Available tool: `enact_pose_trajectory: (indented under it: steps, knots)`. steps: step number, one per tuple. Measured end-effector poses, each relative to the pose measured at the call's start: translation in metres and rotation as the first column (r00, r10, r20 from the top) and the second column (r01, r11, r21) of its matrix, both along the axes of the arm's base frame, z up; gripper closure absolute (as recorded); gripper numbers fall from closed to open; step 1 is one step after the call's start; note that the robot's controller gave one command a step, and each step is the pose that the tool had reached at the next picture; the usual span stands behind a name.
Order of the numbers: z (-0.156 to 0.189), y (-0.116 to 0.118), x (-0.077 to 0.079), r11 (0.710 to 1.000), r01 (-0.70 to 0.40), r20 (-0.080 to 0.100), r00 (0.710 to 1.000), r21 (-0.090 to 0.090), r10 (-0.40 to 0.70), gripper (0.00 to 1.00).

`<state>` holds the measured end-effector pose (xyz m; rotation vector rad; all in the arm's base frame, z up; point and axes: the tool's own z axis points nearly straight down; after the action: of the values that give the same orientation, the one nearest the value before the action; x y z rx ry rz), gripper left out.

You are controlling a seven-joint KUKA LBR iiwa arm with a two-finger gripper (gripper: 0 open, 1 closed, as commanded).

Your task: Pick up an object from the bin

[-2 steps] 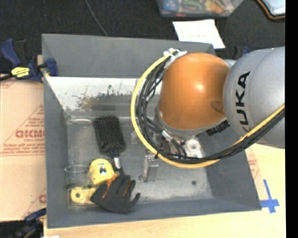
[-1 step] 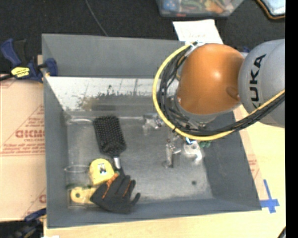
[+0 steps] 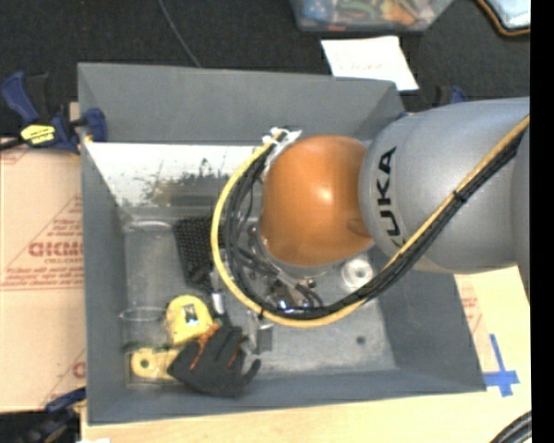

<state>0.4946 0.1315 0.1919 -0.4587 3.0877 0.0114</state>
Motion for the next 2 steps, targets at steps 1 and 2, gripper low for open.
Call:
enact_pose_trajectory:
  steps: [1, 2]
  knots:
    - [-0.023, -0.04, 0.011, 0.996, -0.091, 0.013, 0.996, -0.01, 0.091, 0.0]
    - [-0.044, -0.021, -0.023, 1.0, -0.002, 0.003, 1.0, -0.001, 0.002, 0.0]
